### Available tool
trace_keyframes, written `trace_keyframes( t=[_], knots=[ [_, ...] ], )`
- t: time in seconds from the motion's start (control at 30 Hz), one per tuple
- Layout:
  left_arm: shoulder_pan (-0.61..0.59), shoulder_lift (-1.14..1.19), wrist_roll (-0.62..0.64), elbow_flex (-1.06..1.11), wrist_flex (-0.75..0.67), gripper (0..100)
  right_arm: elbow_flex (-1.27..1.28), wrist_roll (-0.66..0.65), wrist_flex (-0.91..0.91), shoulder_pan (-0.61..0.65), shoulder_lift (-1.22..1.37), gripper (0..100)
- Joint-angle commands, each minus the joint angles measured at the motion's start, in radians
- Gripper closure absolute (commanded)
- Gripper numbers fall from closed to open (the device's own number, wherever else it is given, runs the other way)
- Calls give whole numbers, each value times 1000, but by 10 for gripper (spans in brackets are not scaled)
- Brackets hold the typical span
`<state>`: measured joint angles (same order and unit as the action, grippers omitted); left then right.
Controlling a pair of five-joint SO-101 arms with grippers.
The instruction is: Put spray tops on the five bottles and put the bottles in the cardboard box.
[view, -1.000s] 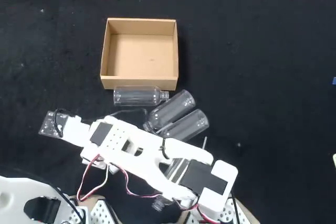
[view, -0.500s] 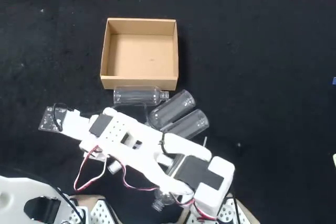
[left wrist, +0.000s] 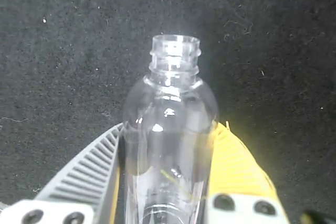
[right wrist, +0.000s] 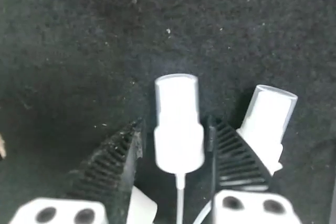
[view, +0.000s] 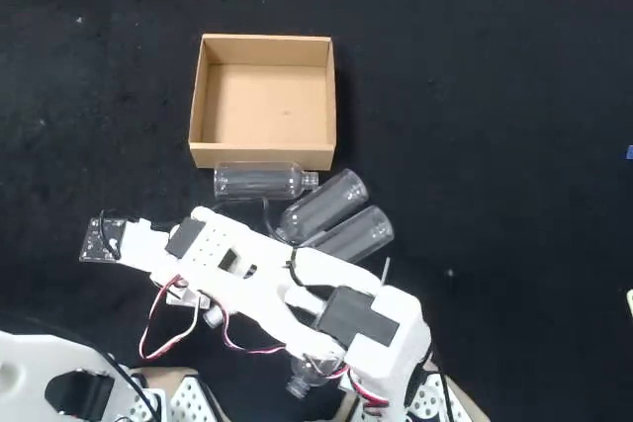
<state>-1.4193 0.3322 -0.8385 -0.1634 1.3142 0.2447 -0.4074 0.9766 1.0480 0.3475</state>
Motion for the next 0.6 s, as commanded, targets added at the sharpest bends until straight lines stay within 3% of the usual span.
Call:
trace_keyframes(
  t=[0.0,0.03,0.27,0.57],
  knots=[
    [-5,-21,-8,-50,3,866,-53,-5,-12,-14,4,957],
    [-5,-21,-8,-50,3,866,-53,-2,-12,-14,5,992],
    [-4,-23,-2,-50,5,866,-54,12,2,-15,-128,987],
    [56,-61,51,-51,94,866,-53,226,46,-166,-541,987]
  ],
)
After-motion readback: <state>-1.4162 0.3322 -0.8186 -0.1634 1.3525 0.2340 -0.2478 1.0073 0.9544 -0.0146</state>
